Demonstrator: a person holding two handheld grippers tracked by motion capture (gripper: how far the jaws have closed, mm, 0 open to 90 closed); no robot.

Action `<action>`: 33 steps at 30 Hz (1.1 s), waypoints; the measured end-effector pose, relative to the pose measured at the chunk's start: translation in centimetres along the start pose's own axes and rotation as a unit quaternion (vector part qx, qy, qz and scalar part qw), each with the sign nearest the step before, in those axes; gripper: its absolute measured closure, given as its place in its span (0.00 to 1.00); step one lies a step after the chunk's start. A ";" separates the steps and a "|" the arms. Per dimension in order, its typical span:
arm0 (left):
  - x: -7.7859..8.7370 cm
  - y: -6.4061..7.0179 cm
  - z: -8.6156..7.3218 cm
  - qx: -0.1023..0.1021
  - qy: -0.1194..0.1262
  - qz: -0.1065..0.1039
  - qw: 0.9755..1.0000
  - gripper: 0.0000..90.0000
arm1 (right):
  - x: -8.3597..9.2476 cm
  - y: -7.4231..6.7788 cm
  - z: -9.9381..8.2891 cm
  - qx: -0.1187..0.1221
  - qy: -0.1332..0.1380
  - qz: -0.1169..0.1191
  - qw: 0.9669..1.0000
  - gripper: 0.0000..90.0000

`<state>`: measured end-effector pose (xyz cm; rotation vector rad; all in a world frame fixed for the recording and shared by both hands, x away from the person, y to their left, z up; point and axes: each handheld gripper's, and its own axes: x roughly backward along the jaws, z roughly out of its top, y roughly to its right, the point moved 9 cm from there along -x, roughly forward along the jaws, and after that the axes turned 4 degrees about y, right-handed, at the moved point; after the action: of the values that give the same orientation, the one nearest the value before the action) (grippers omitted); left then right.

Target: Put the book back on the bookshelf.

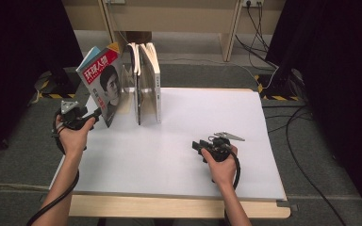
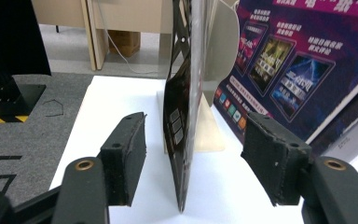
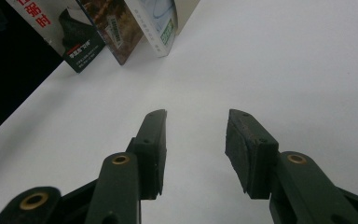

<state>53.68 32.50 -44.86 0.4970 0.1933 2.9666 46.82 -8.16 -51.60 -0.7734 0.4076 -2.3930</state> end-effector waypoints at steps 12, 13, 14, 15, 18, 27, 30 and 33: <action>1.8 -0.2 -1.7 0.007 -0.009 -0.014 1.000 0.43 | -0.1 -0.1 -0.1 0.001 -0.002 -0.001 1.000 0.65; 1.9 -0.2 -1.8 0.008 -0.009 -0.015 1.000 0.43 | -0.1 -0.1 -0.1 0.002 -0.002 -0.001 1.000 0.65; 1.9 -0.2 -1.8 0.008 -0.009 -0.015 1.000 0.43 | -0.1 -0.1 -0.1 0.002 -0.002 -0.001 1.000 0.65; 2.2 -0.1 -2.2 0.013 -0.012 -0.020 1.000 0.43 | -0.1 -0.1 -0.1 0.004 -0.001 0.000 1.000 0.65; 2.5 0.1 -2.7 0.011 -0.015 -0.024 1.000 0.43 | -0.1 0.0 -0.1 0.006 -0.002 0.000 1.000 0.65; 3.6 0.4 -3.4 0.018 -0.011 -0.039 0.999 0.43 | -0.1 -0.1 -0.2 0.006 -0.004 0.000 1.000 0.65; 3.8 0.6 -3.8 0.017 -0.013 -0.040 0.999 0.43 | -0.2 -0.1 -0.2 0.007 -0.003 0.000 1.000 0.65; 3.9 0.6 -4.0 0.013 -0.016 -0.041 0.999 0.43 | -0.1 -0.2 -0.3 0.006 -0.004 0.000 1.000 0.65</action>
<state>48.62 32.02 -47.32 0.5252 0.2446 2.8788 46.69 -7.93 -51.79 -0.7787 0.3898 -2.3899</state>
